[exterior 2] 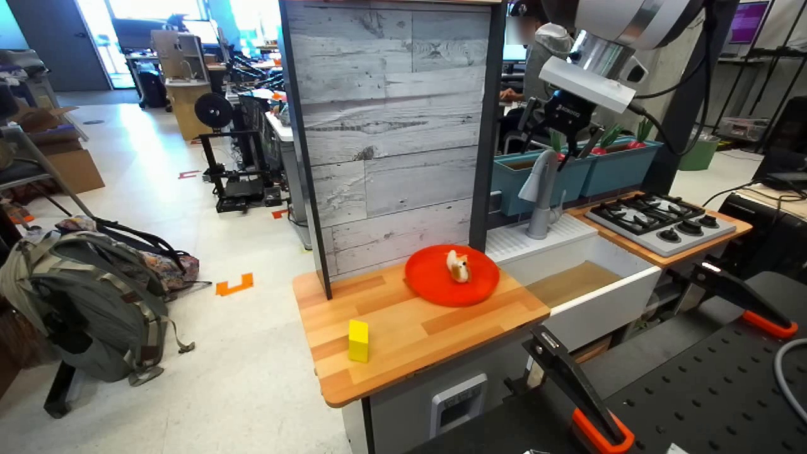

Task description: Move the faucet spout to the right

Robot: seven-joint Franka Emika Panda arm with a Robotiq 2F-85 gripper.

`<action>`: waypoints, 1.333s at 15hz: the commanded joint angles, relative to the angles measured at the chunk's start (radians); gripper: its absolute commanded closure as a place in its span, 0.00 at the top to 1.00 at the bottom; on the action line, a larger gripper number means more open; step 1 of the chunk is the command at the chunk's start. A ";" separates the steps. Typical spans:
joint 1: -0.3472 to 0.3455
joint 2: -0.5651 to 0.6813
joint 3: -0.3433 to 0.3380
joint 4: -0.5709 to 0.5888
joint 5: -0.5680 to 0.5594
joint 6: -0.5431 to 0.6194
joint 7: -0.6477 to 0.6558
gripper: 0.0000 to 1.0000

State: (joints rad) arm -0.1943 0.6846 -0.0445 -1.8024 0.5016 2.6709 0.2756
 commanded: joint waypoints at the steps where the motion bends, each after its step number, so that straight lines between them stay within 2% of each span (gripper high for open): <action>1: -0.018 0.036 0.017 0.045 0.004 -0.004 0.009 0.50; 6: -0.017 0.052 0.009 0.054 -0.004 0.002 0.010 0.12; 8: -0.009 0.039 -0.005 0.033 -0.023 -0.005 0.012 0.02; 9: 0.000 0.031 -0.019 0.019 -0.039 -0.003 0.015 0.06; 13: -0.005 -0.009 -0.037 -0.020 -0.090 -0.040 -0.011 0.06; 20: -0.050 -0.037 -0.049 -0.002 -0.172 -0.132 -0.125 0.06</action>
State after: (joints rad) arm -0.2044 0.6983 -0.0639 -1.7820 0.3805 2.6033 0.2143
